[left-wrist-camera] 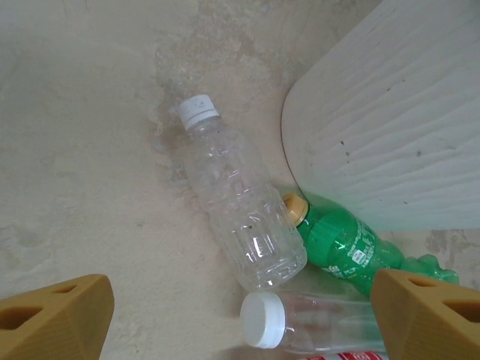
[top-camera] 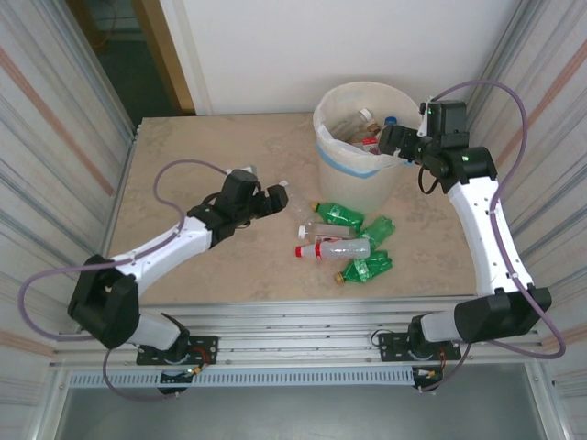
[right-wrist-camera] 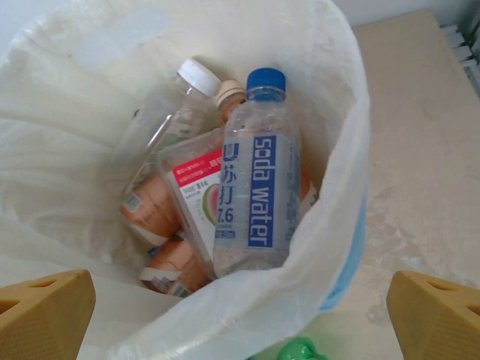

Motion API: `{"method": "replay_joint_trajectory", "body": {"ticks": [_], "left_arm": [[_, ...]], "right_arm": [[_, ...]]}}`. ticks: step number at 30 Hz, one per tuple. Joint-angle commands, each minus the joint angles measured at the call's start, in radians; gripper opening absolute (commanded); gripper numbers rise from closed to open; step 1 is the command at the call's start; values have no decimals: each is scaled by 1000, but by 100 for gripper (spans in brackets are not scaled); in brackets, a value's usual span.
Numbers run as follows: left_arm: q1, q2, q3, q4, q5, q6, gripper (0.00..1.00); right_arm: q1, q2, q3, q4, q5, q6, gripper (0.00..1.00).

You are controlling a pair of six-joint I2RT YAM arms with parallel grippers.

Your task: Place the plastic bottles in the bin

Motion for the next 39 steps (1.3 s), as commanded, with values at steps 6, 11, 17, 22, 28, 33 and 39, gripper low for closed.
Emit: {"method": "replay_joint_trajectory", "body": {"ticks": [6,11,17,22,28,33,39], "left_arm": [[-6,179,171,-74,40,-67,86],[-5,287,247,-99,59,-78,85],[-1,402,328,-124,99,-102,84],[-1,450,358,-126,109,-112,83],[11,499,430,-162,123,-113,83],[12,504,433,-165,99,-147,84],[7,524,499,-251,63,-153,85]], "right_arm": [[5,-24,-2,11,80,-51,98],[5,-11,4,30,100,-80,98],[5,16,11,28,110,-107,98],[4,34,2,30,110,-132,98],[6,0,-46,62,104,-104,98],[7,-7,-43,67,69,-75,98],[38,-28,-90,124,27,-57,98]]}}
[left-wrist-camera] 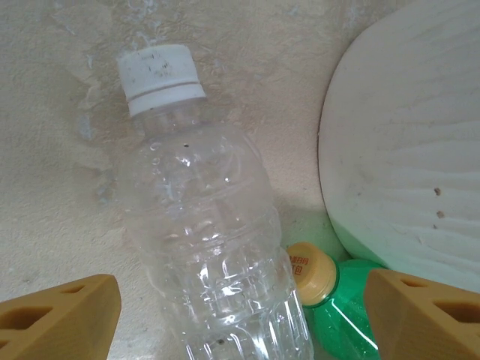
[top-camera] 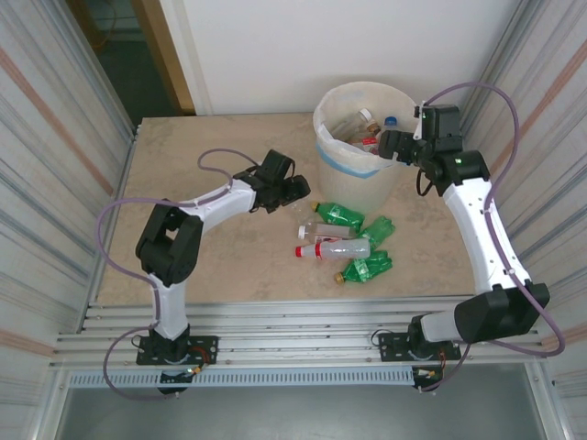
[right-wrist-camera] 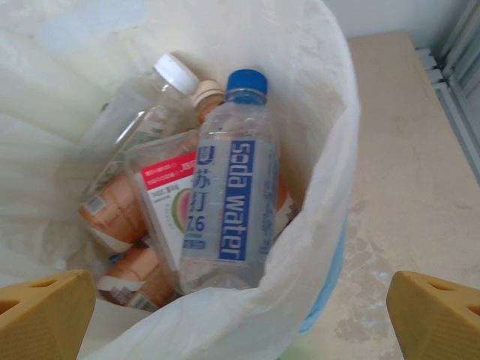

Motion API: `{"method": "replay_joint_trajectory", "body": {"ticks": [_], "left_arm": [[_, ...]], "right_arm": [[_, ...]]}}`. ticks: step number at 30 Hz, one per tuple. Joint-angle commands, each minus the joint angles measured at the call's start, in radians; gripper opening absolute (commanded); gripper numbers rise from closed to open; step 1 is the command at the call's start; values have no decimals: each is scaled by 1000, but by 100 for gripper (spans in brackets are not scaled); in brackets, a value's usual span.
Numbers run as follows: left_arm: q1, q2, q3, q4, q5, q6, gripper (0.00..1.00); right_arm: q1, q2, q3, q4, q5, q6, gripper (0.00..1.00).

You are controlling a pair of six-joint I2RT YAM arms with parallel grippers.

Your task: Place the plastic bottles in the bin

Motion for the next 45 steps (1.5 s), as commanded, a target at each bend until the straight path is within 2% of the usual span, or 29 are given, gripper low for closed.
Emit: {"method": "replay_joint_trajectory", "body": {"ticks": [1,9,18,37,45], "left_arm": [[-1,19,57,-69,-40,-13,85],[4,52,77,-95,-42,-1,85],[13,117,122,-87,-9,3,84],[14,170,136,-109,-17,-23,75],[14,186,143,-114,-12,-28,74]], "right_arm": [[24,-25,-18,41,-31,16,98],[76,-22,8,35,-5,-8,98],[160,-13,72,22,98,-70,98],[168,-12,78,26,95,-92,98],[169,-14,73,33,97,-95,98]]}}
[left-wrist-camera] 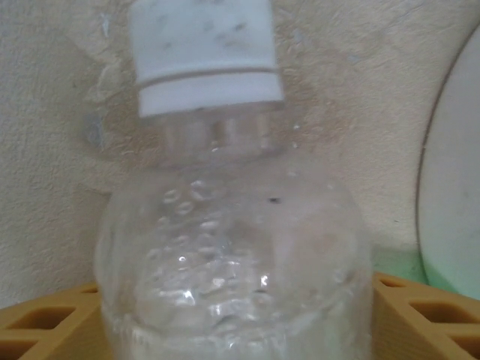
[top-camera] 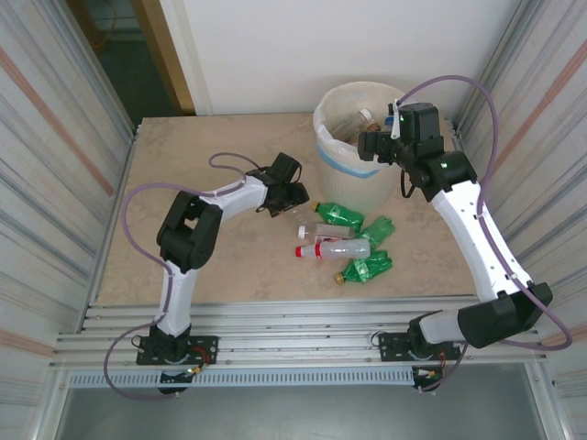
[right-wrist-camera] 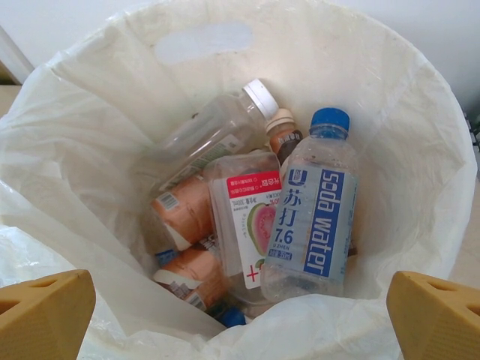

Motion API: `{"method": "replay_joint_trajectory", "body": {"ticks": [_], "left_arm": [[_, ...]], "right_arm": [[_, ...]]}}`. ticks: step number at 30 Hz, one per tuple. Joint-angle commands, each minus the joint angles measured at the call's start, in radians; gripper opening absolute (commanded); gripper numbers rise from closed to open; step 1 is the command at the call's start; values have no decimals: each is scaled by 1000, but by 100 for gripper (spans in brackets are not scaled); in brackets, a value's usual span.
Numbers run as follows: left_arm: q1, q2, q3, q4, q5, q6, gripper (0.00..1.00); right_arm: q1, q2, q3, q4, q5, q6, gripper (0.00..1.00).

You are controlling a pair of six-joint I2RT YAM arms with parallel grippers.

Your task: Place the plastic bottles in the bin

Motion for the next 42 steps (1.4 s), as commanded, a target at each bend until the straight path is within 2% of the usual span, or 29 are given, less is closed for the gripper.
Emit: {"method": "replay_joint_trajectory", "body": {"ticks": [1,12,23,42], "left_arm": [[5,3,22,-32,-3,-13,73],[5,-8,13,-66,-35,-15,67],[5,-28,7,-77,-60,-8,51],[8,-85,-4,-74,-90,3,45]], "right_arm": [[5,-9,23,17,10,-20,98],[6,-9,19,17,22,-29,98],[6,-15,5,22,39,-38,98],[2,-6,-3,26,41,-40,98]]}}
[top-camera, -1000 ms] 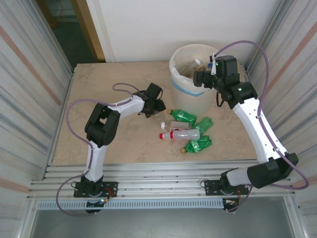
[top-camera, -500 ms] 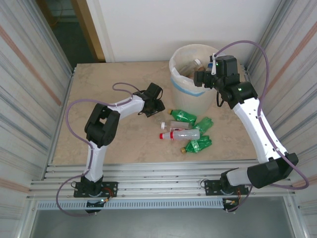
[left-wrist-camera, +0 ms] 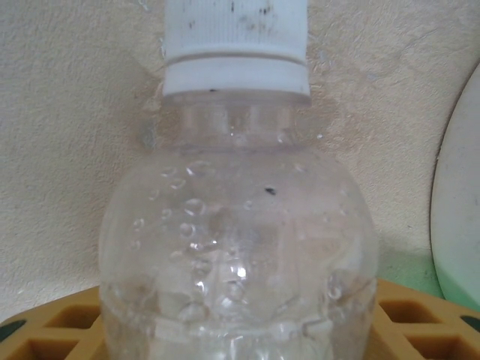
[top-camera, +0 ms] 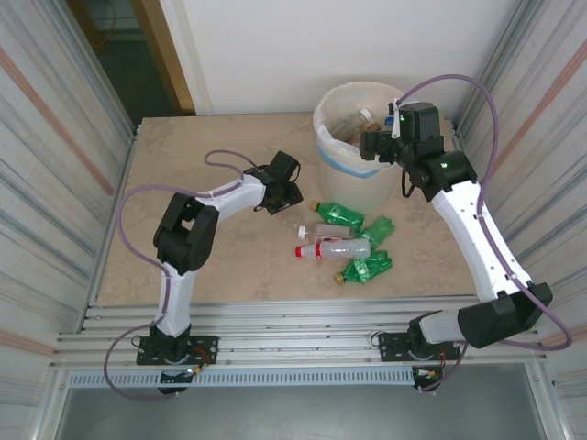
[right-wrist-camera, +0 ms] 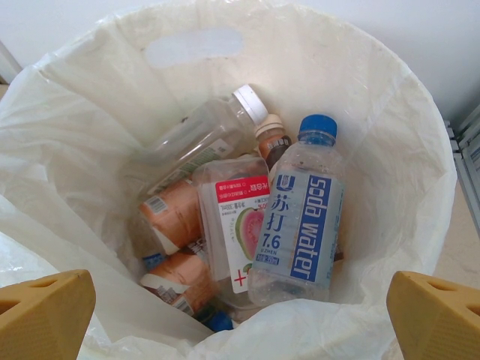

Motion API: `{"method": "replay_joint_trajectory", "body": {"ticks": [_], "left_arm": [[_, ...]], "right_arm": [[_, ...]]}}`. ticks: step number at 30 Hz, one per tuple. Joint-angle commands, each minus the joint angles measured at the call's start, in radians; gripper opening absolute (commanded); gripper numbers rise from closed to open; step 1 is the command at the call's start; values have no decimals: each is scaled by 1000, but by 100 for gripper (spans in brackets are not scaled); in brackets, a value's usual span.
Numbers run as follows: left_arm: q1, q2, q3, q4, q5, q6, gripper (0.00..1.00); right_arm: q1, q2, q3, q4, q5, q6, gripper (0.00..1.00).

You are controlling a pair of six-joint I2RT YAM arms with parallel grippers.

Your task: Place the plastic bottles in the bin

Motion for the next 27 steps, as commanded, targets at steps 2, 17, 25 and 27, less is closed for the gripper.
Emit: {"method": "replay_joint_trajectory", "body": {"ticks": [2,17,25,27], "left_arm": [[8,-52,-6,-22,-33,10,45],[15,-99,-24,-6,-48,28,43],[17,-145,-47,20,-59,47,41],[17,-155,-49,23,-64,57,41]], "right_arm": [[2,-7,-3,21,14,-14,98],[0,-15,-4,20,6,-13,98],[-3,-21,-6,22,4,-13,98],[-4,-21,-7,24,3,-11,98]]}}
